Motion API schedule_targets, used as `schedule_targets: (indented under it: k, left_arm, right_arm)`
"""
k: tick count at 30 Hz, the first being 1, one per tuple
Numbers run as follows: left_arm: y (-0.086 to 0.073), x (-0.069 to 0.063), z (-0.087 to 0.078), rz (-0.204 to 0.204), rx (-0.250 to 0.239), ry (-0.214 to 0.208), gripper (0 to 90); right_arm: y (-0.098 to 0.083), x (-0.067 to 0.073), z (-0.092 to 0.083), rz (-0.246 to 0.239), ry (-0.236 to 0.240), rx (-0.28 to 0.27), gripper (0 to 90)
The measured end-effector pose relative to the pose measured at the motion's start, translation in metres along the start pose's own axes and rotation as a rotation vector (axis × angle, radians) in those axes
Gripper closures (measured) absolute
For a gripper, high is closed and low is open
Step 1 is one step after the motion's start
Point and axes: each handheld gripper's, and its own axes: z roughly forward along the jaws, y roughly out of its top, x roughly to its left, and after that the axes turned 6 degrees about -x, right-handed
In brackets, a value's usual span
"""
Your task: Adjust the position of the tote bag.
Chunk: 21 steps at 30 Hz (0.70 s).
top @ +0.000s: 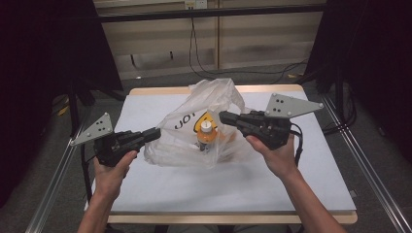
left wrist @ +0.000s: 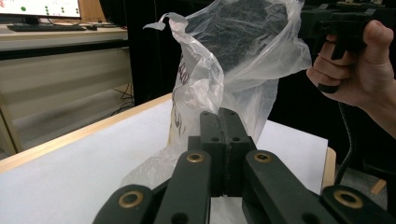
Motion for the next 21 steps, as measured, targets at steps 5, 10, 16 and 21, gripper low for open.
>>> schedule_targets:
  k: [5,10,16,21]
  left_arm:
    - [0.011,0.003,0.006,0.007,-0.001,0.007,90.0]
    - [0.018,0.005,0.013,0.011,0.003,0.016,90.0]
    - [0.018,0.013,0.014,0.001,-0.010,0.039,90.0]
    - [0.019,0.023,0.013,-0.002,-0.004,0.074,90.0]
  right_arm:
    - [0.009,-0.008,-0.003,0.005,-0.020,-0.034,90.0]
    - [0.018,-0.015,-0.009,-0.001,-0.051,-0.049,90.0]
    - [0.019,-0.029,-0.021,0.000,-0.105,-0.039,90.0]
    - [0.021,-0.039,-0.037,0.003,-0.155,-0.044,90.0]
